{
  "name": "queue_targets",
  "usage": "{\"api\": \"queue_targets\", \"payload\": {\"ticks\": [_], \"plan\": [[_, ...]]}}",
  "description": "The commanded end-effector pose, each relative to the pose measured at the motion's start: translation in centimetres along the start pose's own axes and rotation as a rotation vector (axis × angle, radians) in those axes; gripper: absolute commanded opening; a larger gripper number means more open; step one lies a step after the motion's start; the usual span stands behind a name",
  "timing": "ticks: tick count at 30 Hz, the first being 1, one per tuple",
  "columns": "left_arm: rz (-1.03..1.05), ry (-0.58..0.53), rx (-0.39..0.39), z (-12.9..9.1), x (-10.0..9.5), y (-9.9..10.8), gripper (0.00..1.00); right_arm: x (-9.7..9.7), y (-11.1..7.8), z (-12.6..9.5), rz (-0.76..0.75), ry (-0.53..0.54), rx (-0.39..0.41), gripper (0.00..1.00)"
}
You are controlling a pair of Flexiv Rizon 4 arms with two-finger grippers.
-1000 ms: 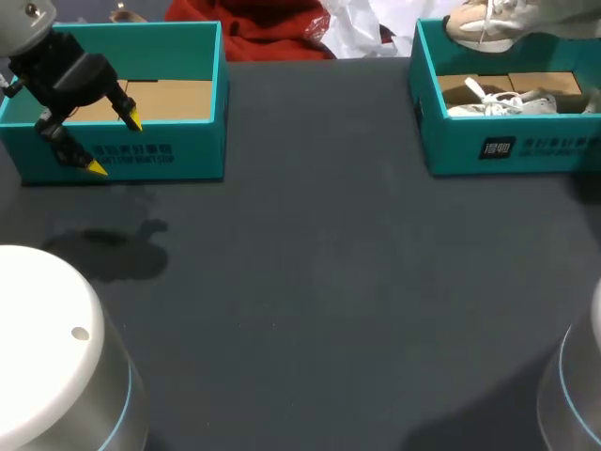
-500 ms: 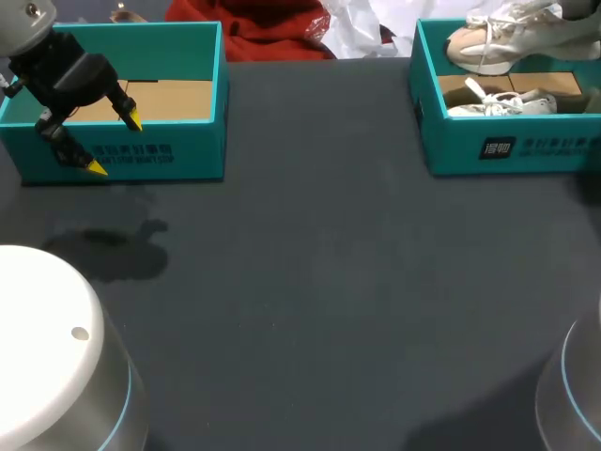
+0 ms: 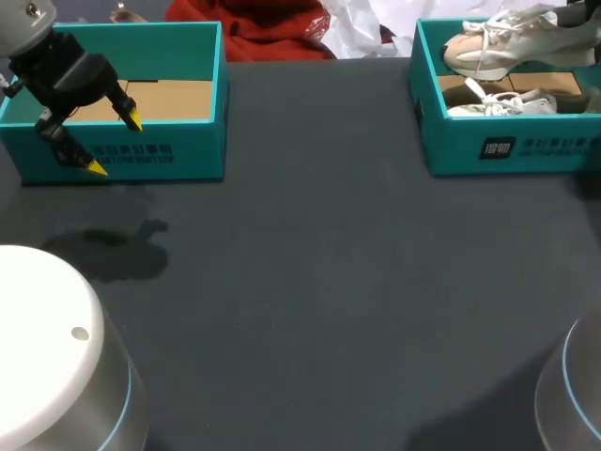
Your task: Take the shoe out of the shoebox, open the shoe tongue, remove and reinsert the insole, then place the shoe into the shoebox
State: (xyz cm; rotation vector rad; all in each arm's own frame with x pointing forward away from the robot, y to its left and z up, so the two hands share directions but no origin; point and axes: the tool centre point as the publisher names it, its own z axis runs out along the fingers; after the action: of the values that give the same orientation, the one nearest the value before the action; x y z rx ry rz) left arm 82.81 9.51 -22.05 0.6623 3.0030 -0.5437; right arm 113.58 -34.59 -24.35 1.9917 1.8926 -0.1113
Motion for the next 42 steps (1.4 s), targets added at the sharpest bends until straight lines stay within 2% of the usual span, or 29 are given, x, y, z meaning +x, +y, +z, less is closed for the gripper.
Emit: {"api": "queue_targets", "payload": {"ticks": [1, 27, 42], "plan": [[0.000, 0.000, -0.003, 0.0, 0.0, 0.0, 1.00, 0.1, 0.2, 0.7, 0.000, 0.004, 0.000, 0.00], [0.000, 0.000, -0.003, 0.0, 0.0, 0.0, 1.00, 1.2, 1.5, 6.2, -0.062, 0.051, 0.009, 0.00], [0.000, 0.000, -0.003, 0.0, 0.0, 0.0, 1.00, 2.0, 1.5, 8.9, -0.050, 0.081, 0.064, 0.00]]}}
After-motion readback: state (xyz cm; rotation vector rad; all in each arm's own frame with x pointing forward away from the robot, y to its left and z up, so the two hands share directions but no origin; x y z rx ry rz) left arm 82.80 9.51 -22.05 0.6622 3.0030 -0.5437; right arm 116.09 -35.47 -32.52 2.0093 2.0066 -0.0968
